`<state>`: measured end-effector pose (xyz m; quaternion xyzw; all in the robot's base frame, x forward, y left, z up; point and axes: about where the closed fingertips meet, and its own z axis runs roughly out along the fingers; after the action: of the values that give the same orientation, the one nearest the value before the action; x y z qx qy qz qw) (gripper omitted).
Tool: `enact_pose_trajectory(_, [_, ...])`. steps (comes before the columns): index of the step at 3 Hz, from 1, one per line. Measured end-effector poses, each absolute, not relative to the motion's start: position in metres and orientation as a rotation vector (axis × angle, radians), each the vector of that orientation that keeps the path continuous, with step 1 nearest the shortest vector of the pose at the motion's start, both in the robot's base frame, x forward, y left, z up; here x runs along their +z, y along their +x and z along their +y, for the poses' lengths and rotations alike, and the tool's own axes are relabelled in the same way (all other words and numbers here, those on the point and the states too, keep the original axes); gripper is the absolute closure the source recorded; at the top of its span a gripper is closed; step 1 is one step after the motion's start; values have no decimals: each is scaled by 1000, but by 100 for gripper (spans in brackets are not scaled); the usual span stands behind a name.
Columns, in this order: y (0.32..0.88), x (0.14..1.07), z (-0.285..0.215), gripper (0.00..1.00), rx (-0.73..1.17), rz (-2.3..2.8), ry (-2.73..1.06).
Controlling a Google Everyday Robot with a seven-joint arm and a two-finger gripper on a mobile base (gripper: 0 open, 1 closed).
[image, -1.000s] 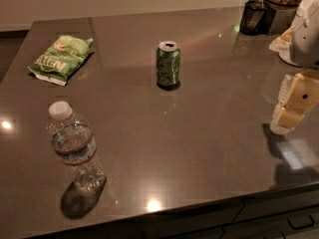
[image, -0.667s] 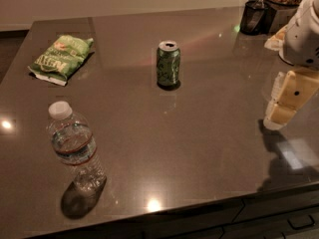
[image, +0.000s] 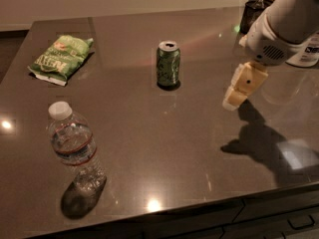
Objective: Pick green can
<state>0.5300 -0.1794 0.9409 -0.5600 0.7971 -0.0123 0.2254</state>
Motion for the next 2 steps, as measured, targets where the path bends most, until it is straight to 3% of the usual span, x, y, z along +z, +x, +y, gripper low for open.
enact_pose_trajectory(2, [587,916,-128,0,64,2161,-1416])
